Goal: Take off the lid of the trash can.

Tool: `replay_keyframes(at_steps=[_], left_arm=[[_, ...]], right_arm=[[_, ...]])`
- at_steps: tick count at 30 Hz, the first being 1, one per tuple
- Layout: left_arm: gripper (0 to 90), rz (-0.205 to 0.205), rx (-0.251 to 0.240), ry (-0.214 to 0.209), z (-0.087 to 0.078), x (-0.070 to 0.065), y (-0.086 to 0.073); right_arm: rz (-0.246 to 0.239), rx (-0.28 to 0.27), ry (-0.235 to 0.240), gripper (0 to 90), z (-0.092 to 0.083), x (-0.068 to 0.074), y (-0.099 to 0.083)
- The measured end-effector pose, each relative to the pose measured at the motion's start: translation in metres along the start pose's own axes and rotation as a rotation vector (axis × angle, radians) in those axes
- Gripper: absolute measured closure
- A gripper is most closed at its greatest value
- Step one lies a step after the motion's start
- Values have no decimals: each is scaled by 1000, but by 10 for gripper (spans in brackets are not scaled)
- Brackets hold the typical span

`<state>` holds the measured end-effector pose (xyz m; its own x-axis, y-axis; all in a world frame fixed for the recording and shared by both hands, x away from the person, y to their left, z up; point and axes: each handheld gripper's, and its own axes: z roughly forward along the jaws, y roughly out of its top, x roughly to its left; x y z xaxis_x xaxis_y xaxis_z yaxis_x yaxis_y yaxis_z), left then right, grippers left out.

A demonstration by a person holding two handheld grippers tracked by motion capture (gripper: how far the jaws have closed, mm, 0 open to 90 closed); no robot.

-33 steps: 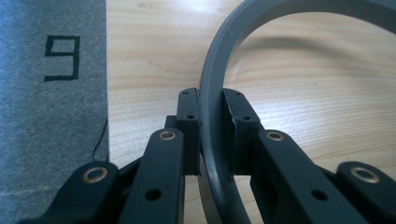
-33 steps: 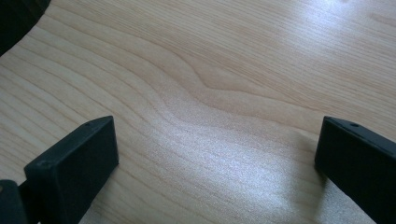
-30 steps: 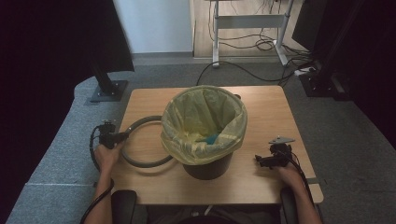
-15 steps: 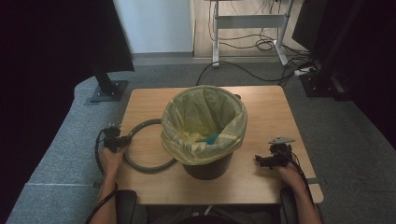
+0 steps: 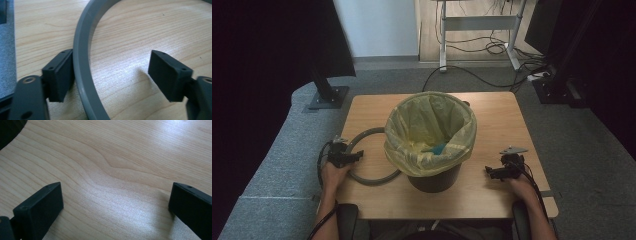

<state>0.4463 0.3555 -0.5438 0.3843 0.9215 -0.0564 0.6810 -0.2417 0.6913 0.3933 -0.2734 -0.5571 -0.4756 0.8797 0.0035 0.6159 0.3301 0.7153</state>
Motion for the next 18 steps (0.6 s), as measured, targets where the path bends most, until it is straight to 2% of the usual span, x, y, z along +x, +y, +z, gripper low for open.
replay_keyframes(at_steps=[4, 9, 14, 18], left_arm=[[133, 40, 28, 17, 3, -6, 1], [104, 36, 37, 22, 4, -8, 1], [0, 57, 63, 3, 6, -8, 3], [0, 44, 64, 16, 7, -8, 3]], right_arm=[[0, 0, 0, 0, 0, 0, 0], [-1, 0, 3, 0, 0, 0, 0], [-1, 0, 3, 0, 0, 0, 0], [-2, 0, 3, 0, 0, 0, 0]])
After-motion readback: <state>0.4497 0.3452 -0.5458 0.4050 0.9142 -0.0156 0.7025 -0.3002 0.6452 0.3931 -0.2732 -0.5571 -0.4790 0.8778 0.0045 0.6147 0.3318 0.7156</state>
